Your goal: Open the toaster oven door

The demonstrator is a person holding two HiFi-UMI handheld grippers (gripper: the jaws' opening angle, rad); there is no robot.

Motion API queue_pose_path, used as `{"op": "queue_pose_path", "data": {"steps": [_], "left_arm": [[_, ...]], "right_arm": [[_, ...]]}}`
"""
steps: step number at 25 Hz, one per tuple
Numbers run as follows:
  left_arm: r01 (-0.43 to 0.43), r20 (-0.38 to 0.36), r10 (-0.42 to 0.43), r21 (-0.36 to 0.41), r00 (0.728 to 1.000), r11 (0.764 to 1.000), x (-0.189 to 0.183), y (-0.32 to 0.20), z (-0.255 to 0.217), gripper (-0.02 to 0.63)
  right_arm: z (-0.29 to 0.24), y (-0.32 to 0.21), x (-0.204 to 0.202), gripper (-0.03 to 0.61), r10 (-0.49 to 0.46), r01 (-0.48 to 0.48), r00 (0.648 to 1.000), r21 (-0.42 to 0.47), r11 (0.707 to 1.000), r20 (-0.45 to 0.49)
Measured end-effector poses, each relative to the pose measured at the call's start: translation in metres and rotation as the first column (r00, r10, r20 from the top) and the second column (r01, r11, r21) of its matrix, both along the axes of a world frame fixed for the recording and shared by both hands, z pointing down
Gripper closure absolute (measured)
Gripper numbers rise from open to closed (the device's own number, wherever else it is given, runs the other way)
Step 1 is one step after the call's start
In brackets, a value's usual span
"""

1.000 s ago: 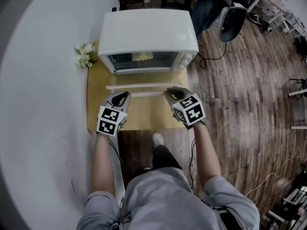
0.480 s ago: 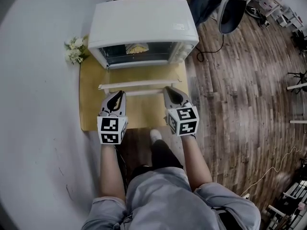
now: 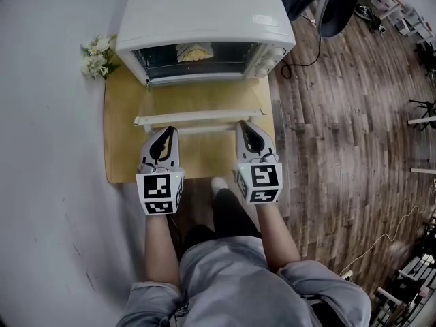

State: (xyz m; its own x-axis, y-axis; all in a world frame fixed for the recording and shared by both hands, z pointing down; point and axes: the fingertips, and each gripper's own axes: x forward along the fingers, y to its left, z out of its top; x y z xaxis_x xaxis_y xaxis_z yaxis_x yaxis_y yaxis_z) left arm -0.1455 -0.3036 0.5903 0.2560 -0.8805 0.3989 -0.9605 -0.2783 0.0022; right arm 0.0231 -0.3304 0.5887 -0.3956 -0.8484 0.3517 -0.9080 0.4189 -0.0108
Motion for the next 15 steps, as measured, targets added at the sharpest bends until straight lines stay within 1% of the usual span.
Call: {"op": "queue_pose_path", "data": {"steps": [3, 5, 10, 15], "left_arm": [[0.011, -0.004, -0.011, -0.008, 1.0, 1.0, 0.001, 0.004, 0.008, 0.597], [0.023, -0.011, -0.024, -0.008, 1.0, 1.0, 0.001, 0.007, 0.015, 0.597], [0.062, -0.008, -0.062, -0.012, 0.998, 0.998, 0.002, 0.019, 0.04, 0.597], [0.084, -0.01, -0.084, -0.037, 0.996, 0.996, 0.003, 0.027, 0.068, 0.598]], "right_arm": [[0.007, 0.005, 0.0, 0.578, 0.004, -0.003, 0.999, 0.028, 1.0, -0.044], [0.014, 0.009, 0.0, 0.578, 0.005, -0.003, 0.998, 0.03, 1.0, -0.059], [0.042, 0.02, 0.0, 0.578, -0.007, 0.007, 0.996, -0.003, 1.0, -0.088], [0.069, 0.028, -0.001, 0.578, -0.019, 0.016, 0.993, -0.031, 0.999, -0.116]]}}
